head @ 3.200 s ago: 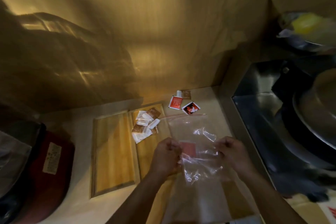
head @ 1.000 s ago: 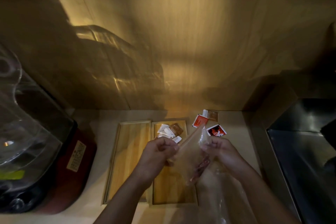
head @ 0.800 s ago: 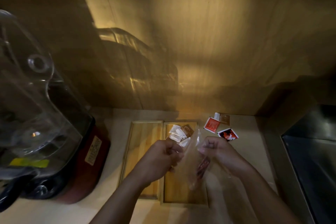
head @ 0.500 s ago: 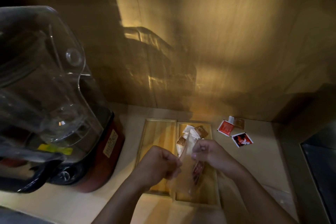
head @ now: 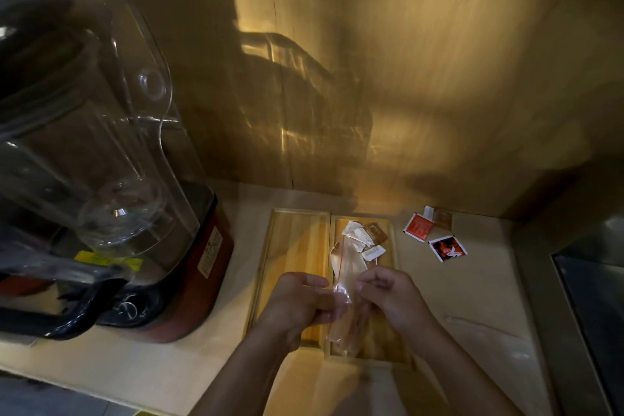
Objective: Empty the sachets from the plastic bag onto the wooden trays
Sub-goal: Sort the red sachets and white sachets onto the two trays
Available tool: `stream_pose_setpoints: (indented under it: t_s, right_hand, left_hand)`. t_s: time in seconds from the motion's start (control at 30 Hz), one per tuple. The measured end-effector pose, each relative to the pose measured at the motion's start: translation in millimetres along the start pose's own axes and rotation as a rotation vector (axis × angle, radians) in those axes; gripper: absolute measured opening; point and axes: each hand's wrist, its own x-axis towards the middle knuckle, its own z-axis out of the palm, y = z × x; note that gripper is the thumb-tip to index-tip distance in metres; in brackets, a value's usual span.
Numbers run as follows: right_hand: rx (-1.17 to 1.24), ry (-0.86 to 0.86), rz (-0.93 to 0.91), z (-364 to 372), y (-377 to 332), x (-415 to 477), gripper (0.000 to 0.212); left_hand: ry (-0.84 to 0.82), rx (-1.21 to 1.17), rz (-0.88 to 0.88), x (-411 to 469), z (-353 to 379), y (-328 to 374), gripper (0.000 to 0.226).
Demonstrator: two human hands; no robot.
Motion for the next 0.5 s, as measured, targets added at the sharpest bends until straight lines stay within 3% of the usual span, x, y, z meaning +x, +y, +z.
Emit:
stream_pose_setpoints:
  t_s: [0.13,0.23,0.33,0.5]
  right_hand:
    - [0.121,0.006,-0.006,-1.1,-6.1,-16.2,0.022]
    - [0.162,-0.001,-0.014,1.1,-11.1,-25.9,0.019]
    - [0.100,-0.006,0.027,3.8,-13.7,-32.1,0.021]
    - [-0.032,-0.010,0.108,-1.1,-16.0,-31.3,0.031]
  left_hand:
    - [-0.032,0.029,0.024,1.9,2.7,-4.7,0.044]
    - [-0.076,0.082,0.091,-0.4,10.1,-6.4,0.036]
    - [-0.116,0.178,0.204,-6.2,19.5,-7.3,0.019]
    - [-0.161,0.208,0.232,-11.7,22.9,-9.4,0.019]
